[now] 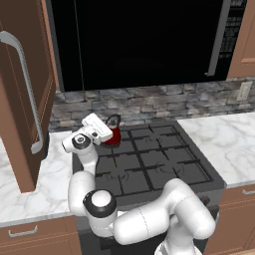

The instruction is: Pick the kettle from the cabinet and place it on a stove burner. Then pick the pot from the counter and place it on another stove burner. Finally, turn both burners on.

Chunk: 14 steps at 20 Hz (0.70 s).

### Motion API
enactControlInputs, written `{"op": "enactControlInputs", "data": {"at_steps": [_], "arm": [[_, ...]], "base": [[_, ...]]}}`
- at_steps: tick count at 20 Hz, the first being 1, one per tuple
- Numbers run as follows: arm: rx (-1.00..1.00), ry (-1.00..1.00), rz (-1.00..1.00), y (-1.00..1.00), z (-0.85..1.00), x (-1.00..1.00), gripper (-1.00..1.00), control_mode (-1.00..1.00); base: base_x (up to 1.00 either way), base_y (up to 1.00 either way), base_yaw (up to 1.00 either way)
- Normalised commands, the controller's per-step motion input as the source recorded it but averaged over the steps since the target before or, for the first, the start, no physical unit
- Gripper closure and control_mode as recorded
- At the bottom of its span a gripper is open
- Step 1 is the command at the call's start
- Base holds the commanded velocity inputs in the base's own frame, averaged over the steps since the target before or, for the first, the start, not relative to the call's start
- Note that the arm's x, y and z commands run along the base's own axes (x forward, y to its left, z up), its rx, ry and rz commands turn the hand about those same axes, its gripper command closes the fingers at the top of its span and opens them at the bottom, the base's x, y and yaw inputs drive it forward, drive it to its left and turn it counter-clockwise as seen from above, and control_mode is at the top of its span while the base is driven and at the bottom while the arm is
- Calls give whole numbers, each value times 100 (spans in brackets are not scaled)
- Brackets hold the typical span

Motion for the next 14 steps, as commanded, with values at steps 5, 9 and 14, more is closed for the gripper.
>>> {"op": "enactControlInputs", "data": {"at_steps": [5, 9, 14], "arm": [[2, -1, 0, 0, -22, 5, -100, -100], [2, -2, 0, 0, -25, 0, -100, -100], [1, -1, 0, 3, -22, 0, -100, -100]], "base": [[0, 0, 0], [0, 0, 0], [0, 0, 0]]}}
